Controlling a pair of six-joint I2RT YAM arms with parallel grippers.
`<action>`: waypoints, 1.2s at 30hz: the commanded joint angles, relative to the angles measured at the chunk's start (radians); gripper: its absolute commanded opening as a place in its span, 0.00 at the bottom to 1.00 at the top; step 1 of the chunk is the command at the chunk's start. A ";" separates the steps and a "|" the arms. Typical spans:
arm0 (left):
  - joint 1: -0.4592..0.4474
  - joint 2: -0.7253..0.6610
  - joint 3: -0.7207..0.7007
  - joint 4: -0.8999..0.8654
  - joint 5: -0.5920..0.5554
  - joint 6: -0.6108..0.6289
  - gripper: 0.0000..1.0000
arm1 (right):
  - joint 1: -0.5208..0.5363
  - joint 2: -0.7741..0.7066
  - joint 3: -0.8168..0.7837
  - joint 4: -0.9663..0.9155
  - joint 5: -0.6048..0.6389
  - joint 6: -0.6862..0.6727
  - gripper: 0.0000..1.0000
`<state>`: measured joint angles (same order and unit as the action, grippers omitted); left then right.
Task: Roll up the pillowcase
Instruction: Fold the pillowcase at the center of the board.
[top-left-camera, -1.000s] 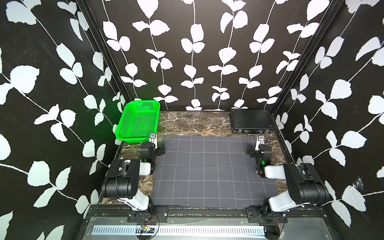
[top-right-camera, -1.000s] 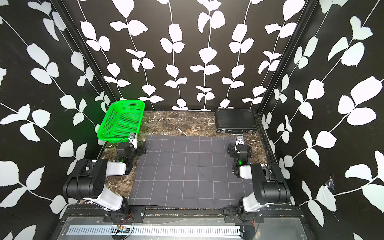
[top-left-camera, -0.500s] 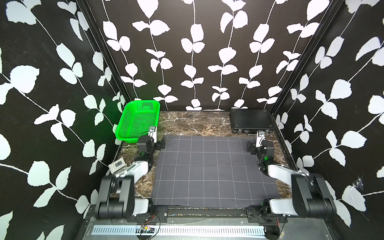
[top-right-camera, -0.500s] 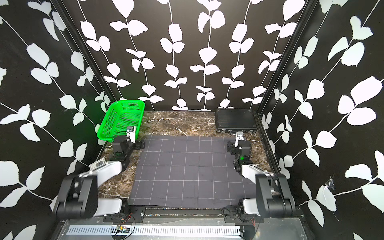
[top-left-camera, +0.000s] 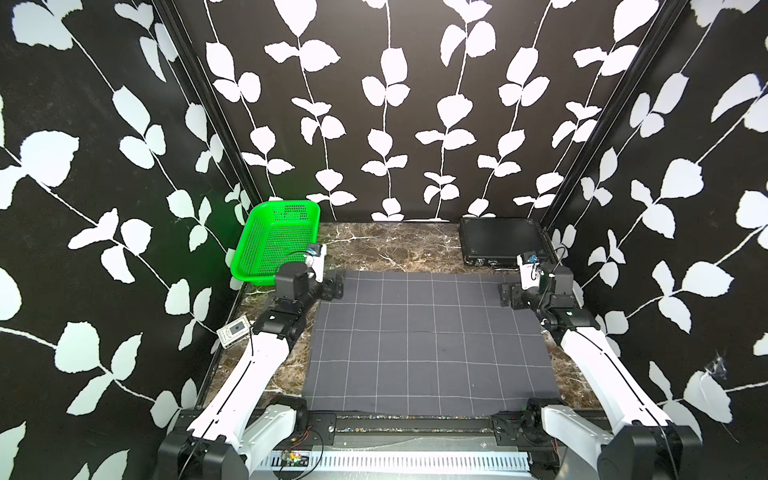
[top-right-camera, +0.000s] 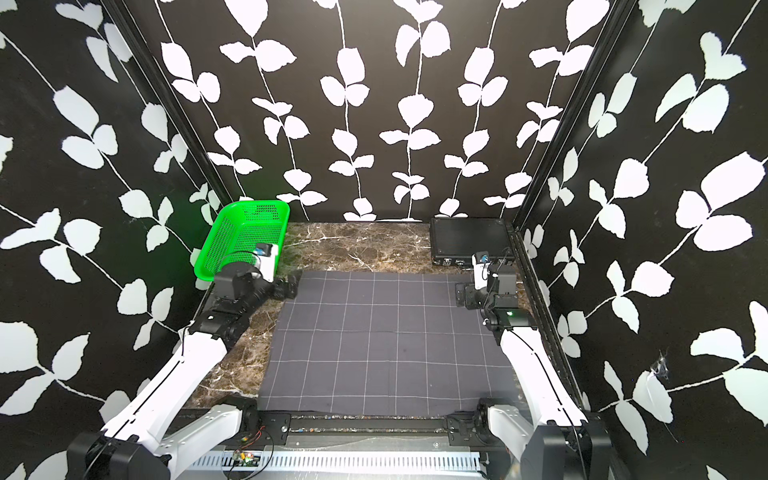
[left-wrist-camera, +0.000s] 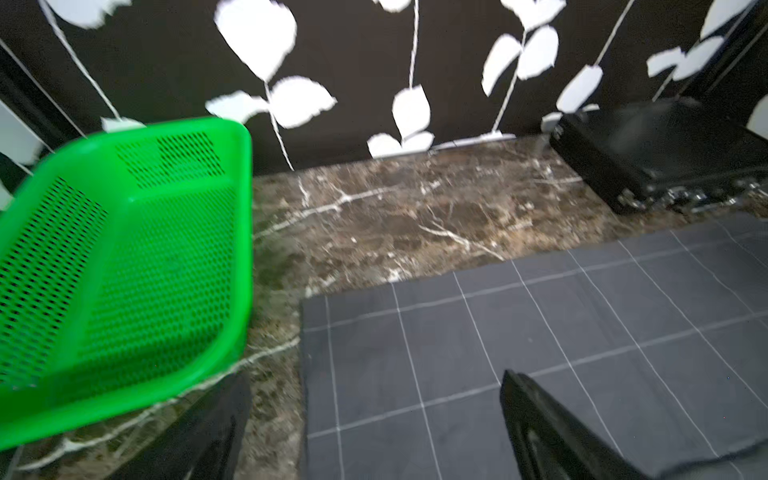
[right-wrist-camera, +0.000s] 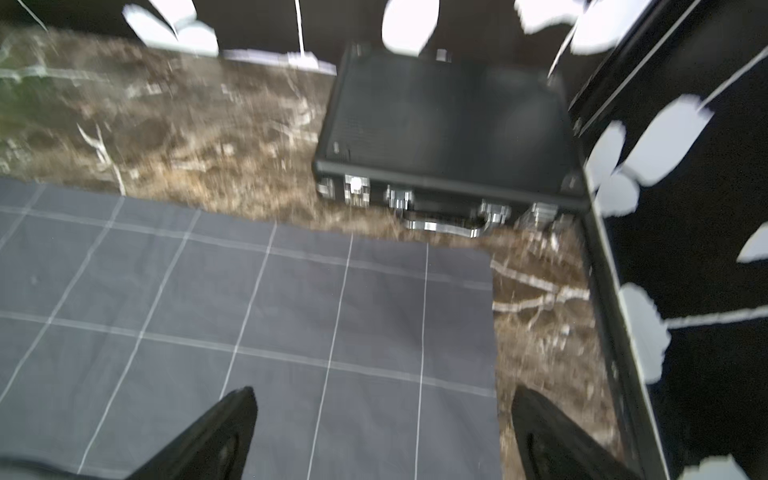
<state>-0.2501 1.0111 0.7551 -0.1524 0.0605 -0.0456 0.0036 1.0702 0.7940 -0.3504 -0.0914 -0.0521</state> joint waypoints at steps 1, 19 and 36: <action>-0.032 0.075 0.048 -0.167 -0.027 -0.106 0.93 | -0.034 0.065 0.093 -0.211 -0.039 0.018 0.97; 0.031 0.759 0.531 -0.304 -0.114 -0.039 0.86 | -0.169 0.394 0.274 -0.254 0.001 -0.002 0.98; 0.132 1.032 0.797 -0.464 -0.018 0.051 0.85 | -0.208 0.454 0.264 -0.233 0.011 -0.004 0.98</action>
<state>-0.1261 2.0293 1.5120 -0.5499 0.0063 -0.0212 -0.1993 1.5131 1.0279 -0.5907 -0.0860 -0.0559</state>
